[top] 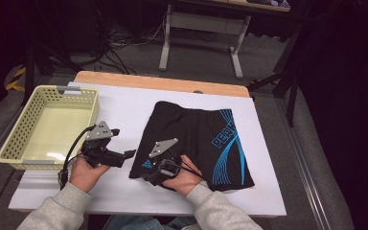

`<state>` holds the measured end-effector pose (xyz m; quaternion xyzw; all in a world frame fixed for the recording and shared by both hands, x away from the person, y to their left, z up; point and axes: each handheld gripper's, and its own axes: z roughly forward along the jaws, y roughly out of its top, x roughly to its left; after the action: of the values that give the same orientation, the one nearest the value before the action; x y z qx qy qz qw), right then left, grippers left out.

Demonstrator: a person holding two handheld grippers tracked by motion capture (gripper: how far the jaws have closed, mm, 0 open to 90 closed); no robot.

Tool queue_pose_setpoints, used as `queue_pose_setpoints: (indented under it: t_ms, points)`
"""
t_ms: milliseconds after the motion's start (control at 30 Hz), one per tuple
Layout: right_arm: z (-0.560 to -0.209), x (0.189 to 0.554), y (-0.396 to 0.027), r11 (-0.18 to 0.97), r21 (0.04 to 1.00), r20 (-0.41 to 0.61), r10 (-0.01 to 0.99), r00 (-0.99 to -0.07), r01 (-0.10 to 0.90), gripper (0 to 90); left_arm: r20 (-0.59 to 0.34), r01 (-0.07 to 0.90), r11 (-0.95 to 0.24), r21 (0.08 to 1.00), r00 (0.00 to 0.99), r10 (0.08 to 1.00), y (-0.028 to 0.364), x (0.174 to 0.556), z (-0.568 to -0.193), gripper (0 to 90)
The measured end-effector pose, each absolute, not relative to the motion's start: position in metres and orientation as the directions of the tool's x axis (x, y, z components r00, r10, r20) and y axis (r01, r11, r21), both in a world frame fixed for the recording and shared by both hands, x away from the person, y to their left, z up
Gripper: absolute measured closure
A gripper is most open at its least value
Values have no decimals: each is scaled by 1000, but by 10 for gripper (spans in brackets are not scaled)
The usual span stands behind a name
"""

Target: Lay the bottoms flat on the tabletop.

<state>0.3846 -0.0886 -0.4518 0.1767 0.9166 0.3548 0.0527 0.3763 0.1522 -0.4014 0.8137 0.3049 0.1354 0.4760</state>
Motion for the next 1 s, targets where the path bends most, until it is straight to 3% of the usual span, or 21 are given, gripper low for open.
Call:
queue_pose_setpoints:
  t_ms: [267,533,667,900,1000]
  points:
    - [-456,381,-84,715,649,-5,348,-938,261,154,-79,375,-357,856,777,624,152,376,-402,58]
    - [-456,379,-83,723,641,-39,365,-930,257,236,-80,375,-355,856,776,625,153,377,-403,57]
    - [-455,379,-85,715,643,-41,390,-920,275,350,-125,402,-348,847,787,604,151,381,-404,24]
    - [-450,384,-88,691,634,-28,468,-883,346,781,-156,435,-330,838,770,618,150,385,-403,4]
    - [-449,386,-90,671,634,4,495,-869,385,833,-152,455,-325,829,743,652,149,390,-402,10]
